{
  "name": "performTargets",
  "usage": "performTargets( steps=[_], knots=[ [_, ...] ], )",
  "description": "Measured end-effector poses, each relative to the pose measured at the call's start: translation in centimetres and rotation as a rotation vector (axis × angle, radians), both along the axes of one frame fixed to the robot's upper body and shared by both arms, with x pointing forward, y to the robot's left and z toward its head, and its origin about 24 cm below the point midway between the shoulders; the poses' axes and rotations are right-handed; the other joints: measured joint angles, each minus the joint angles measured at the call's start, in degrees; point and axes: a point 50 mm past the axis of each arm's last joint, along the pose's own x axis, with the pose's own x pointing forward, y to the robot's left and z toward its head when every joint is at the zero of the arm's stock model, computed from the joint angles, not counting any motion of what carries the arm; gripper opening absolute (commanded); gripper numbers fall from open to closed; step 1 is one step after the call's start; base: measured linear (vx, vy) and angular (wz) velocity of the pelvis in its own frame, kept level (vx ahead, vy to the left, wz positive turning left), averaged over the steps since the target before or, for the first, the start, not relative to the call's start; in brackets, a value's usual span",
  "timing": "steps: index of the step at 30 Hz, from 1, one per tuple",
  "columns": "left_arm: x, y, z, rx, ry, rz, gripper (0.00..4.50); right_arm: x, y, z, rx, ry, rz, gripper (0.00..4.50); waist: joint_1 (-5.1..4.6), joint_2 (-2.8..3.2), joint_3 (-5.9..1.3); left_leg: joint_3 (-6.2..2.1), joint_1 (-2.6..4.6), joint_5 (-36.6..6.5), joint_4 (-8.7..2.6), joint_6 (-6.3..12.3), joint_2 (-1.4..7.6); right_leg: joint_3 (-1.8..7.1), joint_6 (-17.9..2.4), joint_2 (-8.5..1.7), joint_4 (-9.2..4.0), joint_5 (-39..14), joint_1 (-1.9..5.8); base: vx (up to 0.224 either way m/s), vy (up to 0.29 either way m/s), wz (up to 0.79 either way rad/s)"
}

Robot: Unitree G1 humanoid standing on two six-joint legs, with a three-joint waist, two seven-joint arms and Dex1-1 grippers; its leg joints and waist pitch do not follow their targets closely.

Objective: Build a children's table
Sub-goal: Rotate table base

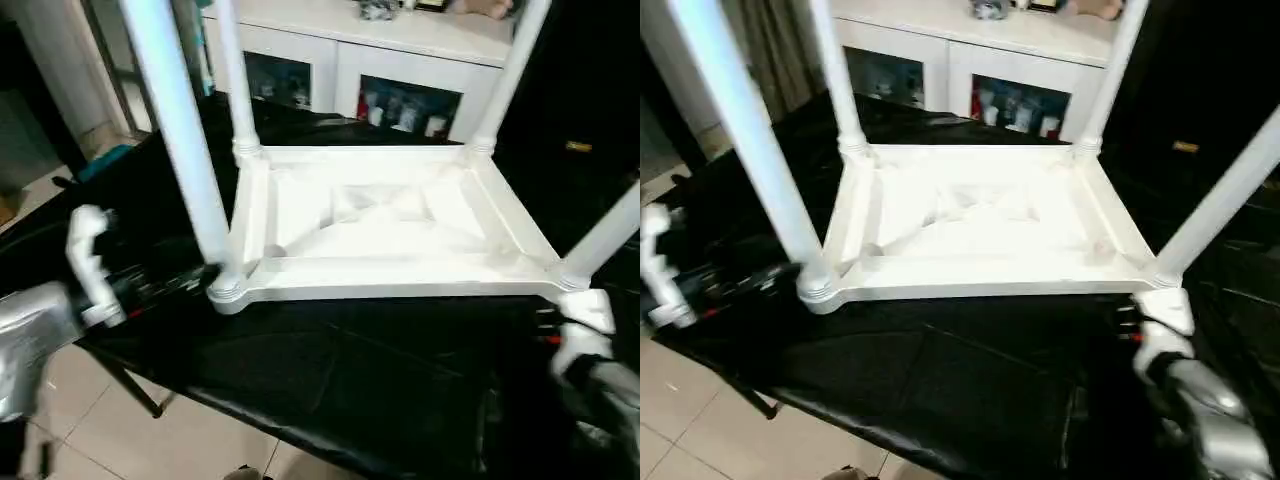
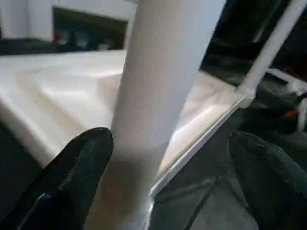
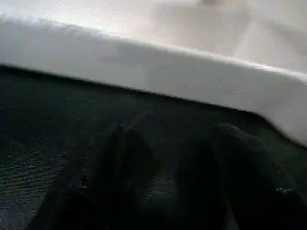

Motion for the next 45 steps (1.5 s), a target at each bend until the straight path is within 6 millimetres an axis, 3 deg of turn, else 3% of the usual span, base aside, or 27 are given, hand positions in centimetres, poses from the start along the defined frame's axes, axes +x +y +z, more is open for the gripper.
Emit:
performTargets(
  steps=[5, 17, 22, 29, 34, 40, 45],
  knots=[
    [1.4, -2.6, 0.7, -0.049, -0.031, -0.091, 4.45, 1.5, 0.3, -0.3, -0.025, 0.004, -0.018, 3.11, -0.14, -0.21, -0.19, 0.00, 0.11, 0.0, 0.14, 0.00, -0.02, 0.02, -0.3, -0.03, -0.01, 0.2, 0.19, 0.000, 0.000, 0.00],
    [0.4, -8.3, 0.0, -0.111, 0.071, -0.400, 4.45, 4.5, 3.0, -0.9, 0.001, -0.026, -0.006, 3.11, -0.82, -0.36, -0.17, -0.01, 0.46, 0.0, 0.11, -0.01, 0.00, -0.01, -0.2, -0.02, 0.20, 0.1, 0.16, 0.000, 0.000, 0.00],
    [-0.6, -10.9, 0.4, -0.125, 0.087, -0.534, 4.45, 5.4, 3.9, -1.1, 0.004, -0.026, 0.013, 3.11, -1.25, -0.92, -0.08, -0.03, 0.68, 0.0, 0.12, -0.02, 0.00, -0.01, -0.2, -0.03, 0.14, 0.1, 0.13, 0.000, 0.000, 0.00],
    [-1.2, -14.2, 1.2, -0.148, 0.090, -0.681, 4.45, 7.2, 5.9, -0.8, -0.002, -0.020, 0.100, 3.11, -2.90, -1.82, 0.18, -0.07, 0.75, 0.0, 0.12, -0.04, 0.00, -0.04, -0.4, -0.03, 0.12, 0.3, -0.09, 0.000, 0.000, 0.00],
    [-1.6, -15.9, 1.4, -0.163, 0.082, -0.744, 4.45, 7.8, 7.6, -0.7, 0.001, -0.026, 0.174, 3.11, -3.85, -2.23, 0.29, -0.07, 0.74, -0.1, 0.05, -0.12, 0.03, -0.06, -0.4, -0.02, 0.11, 0.5, -0.25, 0.000, 0.000, 0.00],
    [-1.5, -17.0, 1.9, -0.181, 0.059, -0.737, 4.45, 8.4, 9.6, -0.4, -0.006, -0.044, 0.286, 3.11, -3.82, -2.49, 0.25, -0.06, 0.70, -0.1, -0.16, -0.16, 0.13, -0.17, -0.5, 0.04, 0.18, 0.6, -0.51, 0.000, 0.000, 0.00],
    [-1.5, -17.1, 1.9, -0.184, 0.059, -0.735, 4.45, 8.5, 10.4, 0.3, -0.109, -0.064, 0.403, 3.11, -3.47, -2.52, 0.24, -0.05, 0.67, -0.1, -0.25, -0.24, 0.13, -0.18, -0.8, 0.04, 0.16, 0.7, -0.57, 0.000, 0.000, 0.00]
  ],
)
